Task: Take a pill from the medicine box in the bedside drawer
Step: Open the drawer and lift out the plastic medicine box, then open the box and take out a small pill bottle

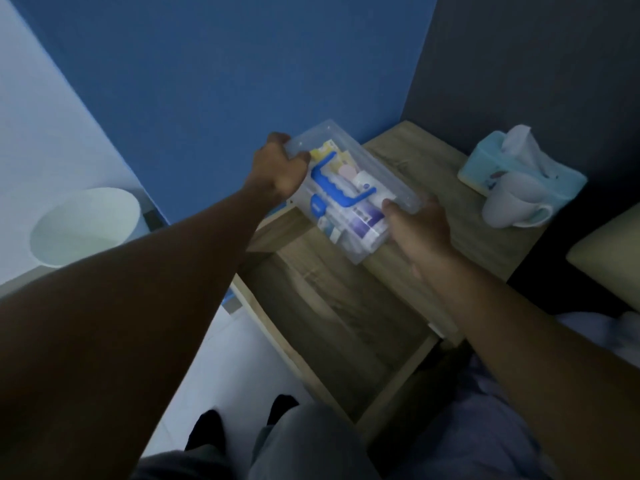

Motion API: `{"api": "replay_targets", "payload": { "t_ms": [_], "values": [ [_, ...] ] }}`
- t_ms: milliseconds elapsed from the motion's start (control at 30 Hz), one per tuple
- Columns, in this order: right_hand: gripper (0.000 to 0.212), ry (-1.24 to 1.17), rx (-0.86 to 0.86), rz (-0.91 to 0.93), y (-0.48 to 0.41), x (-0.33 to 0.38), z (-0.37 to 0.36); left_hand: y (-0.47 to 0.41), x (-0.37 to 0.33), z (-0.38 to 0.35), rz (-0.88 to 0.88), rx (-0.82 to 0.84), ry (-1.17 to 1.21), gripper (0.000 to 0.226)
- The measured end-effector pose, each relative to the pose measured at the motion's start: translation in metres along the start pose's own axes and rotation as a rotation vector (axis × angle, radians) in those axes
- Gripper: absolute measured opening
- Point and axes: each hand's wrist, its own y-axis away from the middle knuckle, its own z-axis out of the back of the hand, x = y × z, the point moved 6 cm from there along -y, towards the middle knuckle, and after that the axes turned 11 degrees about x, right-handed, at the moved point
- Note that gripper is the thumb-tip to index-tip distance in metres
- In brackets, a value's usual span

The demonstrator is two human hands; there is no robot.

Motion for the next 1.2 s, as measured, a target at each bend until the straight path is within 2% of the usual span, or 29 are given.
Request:
{"api": "replay_targets", "payload": {
  "t_ms": [100,267,367,533,600,700,767,833,933,1033,1133,1200],
  "values": [
    [0.060,-0.011,-0.032,-0.016,-0.030,-0.008,0.002,-0.027,0.006,-0.017,0.004,0.023,0.025,0.056],
    [0.063,-0.063,-0.035,-0.041,-0.063,-0.020,0.002,-0.063,0.012,-0.045,-0.004,0.040,0.033,0.057],
    [0.067,-0.079,-0.057,-0.027,-0.073,-0.025,0.002,-0.076,0.019,-0.056,-0.007,0.032,0.029,0.050],
    [0.066,-0.068,-0.020,-0.002,-0.077,-0.031,-0.004,-0.077,0.030,-0.058,-0.050,-0.023,0.078,0.054],
    [0.068,0.022,-0.006,0.020,-0.076,-0.028,-0.003,-0.070,0.031,-0.057,-0.066,-0.059,0.116,0.056],
    [0.082,0.340,-0.037,0.129,-0.072,-0.015,-0.002,-0.049,0.042,-0.067,0.077,-0.074,0.267,0.050],
    [0.093,0.462,0.003,0.225,-0.071,-0.008,-0.008,-0.031,0.052,-0.081,0.220,0.001,0.440,0.055],
    [0.100,0.569,0.093,0.285,-0.070,-0.006,-0.017,-0.016,0.060,-0.101,0.331,0.149,0.614,0.059],
    [0.106,0.663,0.121,0.363,-0.064,-0.008,-0.019,-0.001,0.062,-0.119,0.320,0.216,0.861,0.051],
    [0.107,0.768,0.077,0.364,-0.064,-0.004,-0.016,-0.002,0.062,-0.120,0.314,0.198,0.824,0.043],
    [0.109,0.843,0.095,0.326,-0.068,-0.003,-0.014,-0.006,0.060,-0.121,0.348,0.269,0.726,0.060],
    [0.110,0.849,0.096,0.334,-0.069,-0.005,-0.015,-0.007,0.059,-0.122,0.338,0.275,0.770,0.061]
  ]
}}
